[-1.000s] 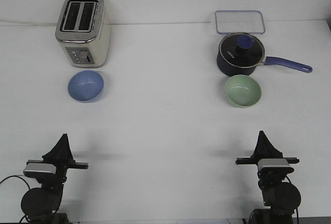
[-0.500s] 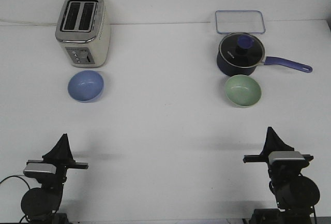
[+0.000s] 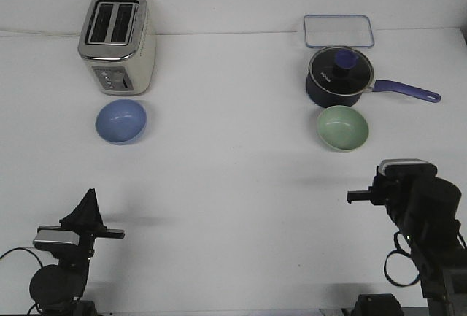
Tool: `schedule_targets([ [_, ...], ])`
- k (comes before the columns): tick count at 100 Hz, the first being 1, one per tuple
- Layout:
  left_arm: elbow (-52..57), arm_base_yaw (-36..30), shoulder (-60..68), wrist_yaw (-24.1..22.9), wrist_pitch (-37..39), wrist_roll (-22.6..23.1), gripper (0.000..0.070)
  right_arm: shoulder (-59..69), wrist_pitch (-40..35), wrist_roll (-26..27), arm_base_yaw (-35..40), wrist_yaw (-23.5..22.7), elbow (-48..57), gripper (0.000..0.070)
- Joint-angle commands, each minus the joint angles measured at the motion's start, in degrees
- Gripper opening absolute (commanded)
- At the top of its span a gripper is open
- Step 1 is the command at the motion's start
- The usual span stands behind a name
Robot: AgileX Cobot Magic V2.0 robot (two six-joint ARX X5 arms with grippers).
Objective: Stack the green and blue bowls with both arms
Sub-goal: 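Move the right gripper forward to the pale green bowl's rim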
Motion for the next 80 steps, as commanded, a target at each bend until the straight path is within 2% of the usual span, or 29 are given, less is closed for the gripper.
schedule_targets([
  [1,-1.1,0.0,-0.1,0.0,0.7,-0.1,0.0012,2.7,-0.3,0.7,0.0,0.2,1.8,0.0004],
  [26,-1.1,0.0,-0.1,0.0,0.7,-0.1,0.0012,8.3,0.6,0.7,0.0,0.2,2.3,0.0004],
  [61,-1.1,0.0,-0.1,0.0,0.7,-0.1,0.0012,9.0,0.6,0.7,0.0,0.2,2.3,0.0019],
  [64,-1.1,0.0,-0.1,0.0,0.7,-0.1,0.0012,9.0,0.6,0.7,0.0,0.2,2.3,0.0054],
  [67,-1.1,0.0,-0.1,0.0,0.7,-0.1,0.0012,9.0,0.6,0.6,0.0,0.2,2.3,0.0118],
  [80,-1.1,0.0,-0.1,0.0,0.7,-0.1,0.0012,9.0,0.6,0.3,0.0,0.2,2.3,0.0515],
])
